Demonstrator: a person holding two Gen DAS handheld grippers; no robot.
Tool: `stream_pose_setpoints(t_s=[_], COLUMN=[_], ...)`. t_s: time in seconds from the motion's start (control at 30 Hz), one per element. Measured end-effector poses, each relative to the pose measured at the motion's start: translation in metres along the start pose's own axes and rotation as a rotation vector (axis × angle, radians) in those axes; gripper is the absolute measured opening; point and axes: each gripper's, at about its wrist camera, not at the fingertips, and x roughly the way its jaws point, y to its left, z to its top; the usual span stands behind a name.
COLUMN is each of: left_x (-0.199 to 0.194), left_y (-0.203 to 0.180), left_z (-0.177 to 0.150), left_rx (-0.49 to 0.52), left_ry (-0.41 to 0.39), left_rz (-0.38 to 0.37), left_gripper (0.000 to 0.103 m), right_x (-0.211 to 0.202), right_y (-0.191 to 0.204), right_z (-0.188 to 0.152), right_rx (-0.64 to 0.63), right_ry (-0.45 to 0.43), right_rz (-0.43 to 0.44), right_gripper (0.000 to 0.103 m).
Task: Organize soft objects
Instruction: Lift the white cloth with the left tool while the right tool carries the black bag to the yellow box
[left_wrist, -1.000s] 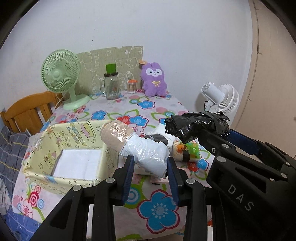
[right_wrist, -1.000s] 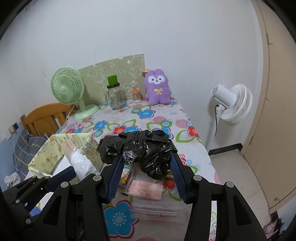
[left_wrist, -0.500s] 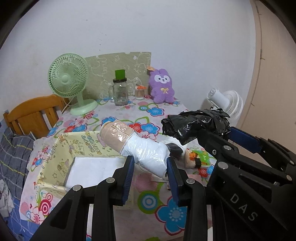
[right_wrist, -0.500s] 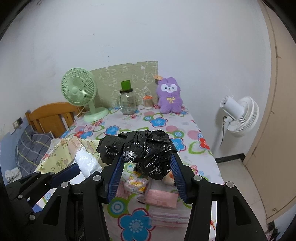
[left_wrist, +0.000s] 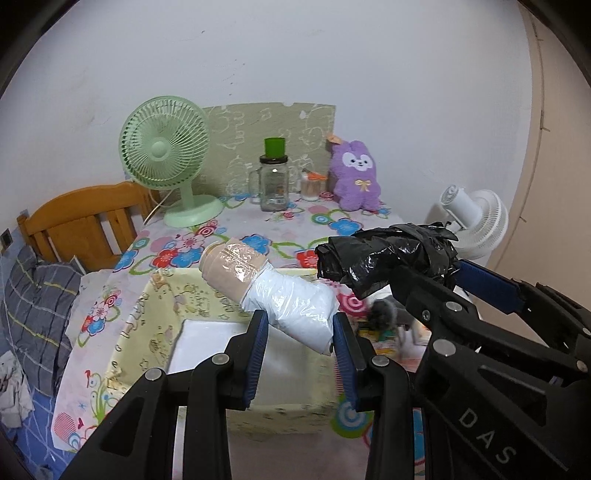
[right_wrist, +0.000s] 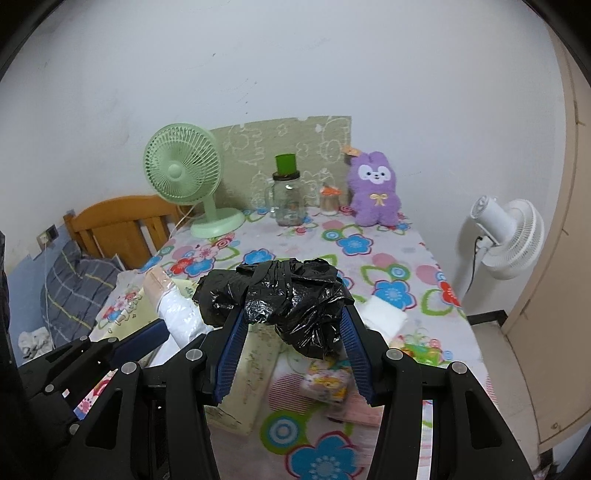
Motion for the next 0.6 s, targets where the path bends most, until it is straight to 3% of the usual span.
stream_pose_setpoints(t_s=[0.6], left_x=[0.038], left_y=[0.058], left_z=[-0.008], left_rx=[-0.009], left_ry=[0.074], left_rz=[0.082], left_gripper=[0.037], right_x=[0.066], right_y=[0.049], right_z=[-0.003], right_rx=[-0.004], right_ry=[0.109], right_rz=[0.090], right_gripper=[0.055])
